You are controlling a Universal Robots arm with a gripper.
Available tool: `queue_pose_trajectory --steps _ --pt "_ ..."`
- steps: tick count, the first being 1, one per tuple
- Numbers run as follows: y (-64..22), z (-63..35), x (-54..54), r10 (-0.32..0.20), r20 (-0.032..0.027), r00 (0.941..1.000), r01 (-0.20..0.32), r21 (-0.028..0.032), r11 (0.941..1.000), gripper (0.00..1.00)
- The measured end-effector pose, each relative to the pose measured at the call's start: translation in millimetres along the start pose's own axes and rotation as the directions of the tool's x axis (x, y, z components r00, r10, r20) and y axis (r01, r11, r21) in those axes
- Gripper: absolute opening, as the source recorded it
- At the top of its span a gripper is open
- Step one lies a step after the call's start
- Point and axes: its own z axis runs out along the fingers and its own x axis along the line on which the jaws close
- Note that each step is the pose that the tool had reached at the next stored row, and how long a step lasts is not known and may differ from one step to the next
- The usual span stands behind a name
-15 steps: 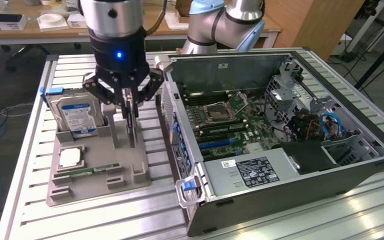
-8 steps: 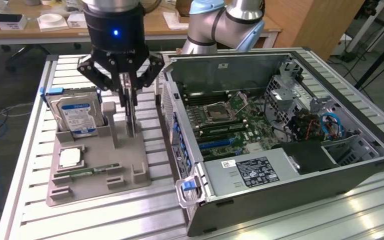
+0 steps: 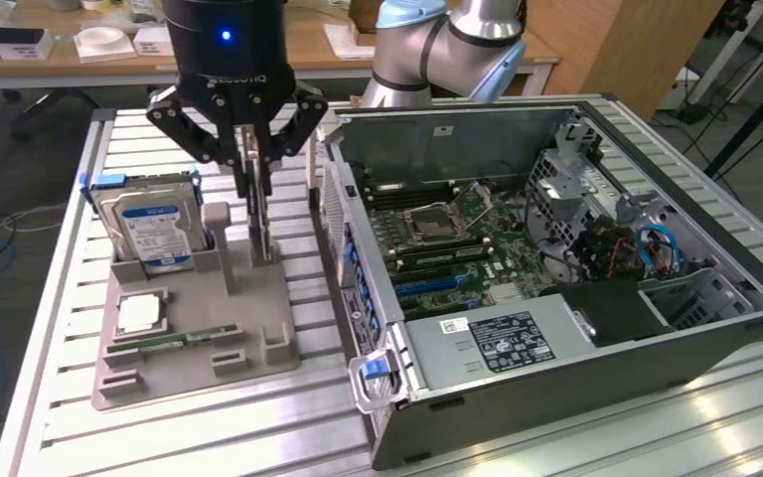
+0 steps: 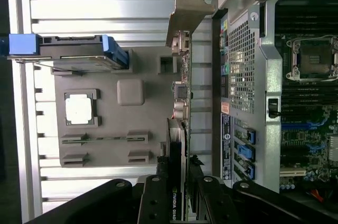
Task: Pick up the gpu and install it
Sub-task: 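Pick up the gpu and move the gpu toward the slot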
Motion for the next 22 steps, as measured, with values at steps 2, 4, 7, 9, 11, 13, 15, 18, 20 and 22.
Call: queue_pose_trajectory --steps 2,4,7,9,11,13,15,18,20,22 --pt "0.0 -0.1 0.0 0.000 -0.0001 1.0000 0.000 0.0001 1.0000 0.26" --pt "0.1 -0.3 -0.9 0.000 -0.0003 1.0000 0.000 0.0004 1.0000 0.26" --pt "0.3 0.1 -7.8 0.000 -0.0002 1.0000 0.000 0.0002 1.0000 0.26" --pt "0.6 0.3 -14.1 0.000 -0.0003 1.0000 0.000 0.0002 1.0000 0.26" --pt "0.7 0.4 -19.5 0.000 -0.0023 1.0000 0.000 0.0004 1.0000 0.26" --pt "0.8 -1.3 -21.8 0.000 -0.0077 1.0000 0.000 0.0007 1.0000 0.26" --pt "1.2 -8.8 -24.2 0.000 -0.0123 0.9999 0.000 0.0006 1.0000 0.26" --pt "1.8 -13.6 -28.3 0.001 -0.0146 0.9999 -0.001 0.0005 1.0000 0.26" --pt "2.1 -13.6 -37.2 0.001 -0.0166 0.9999 -0.001 0.0010 1.0000 0.26" --pt "2.4 -13.2 -46.5 0.001 -0.0173 0.9999 -0.001 0.0008 1.0000 0.26"
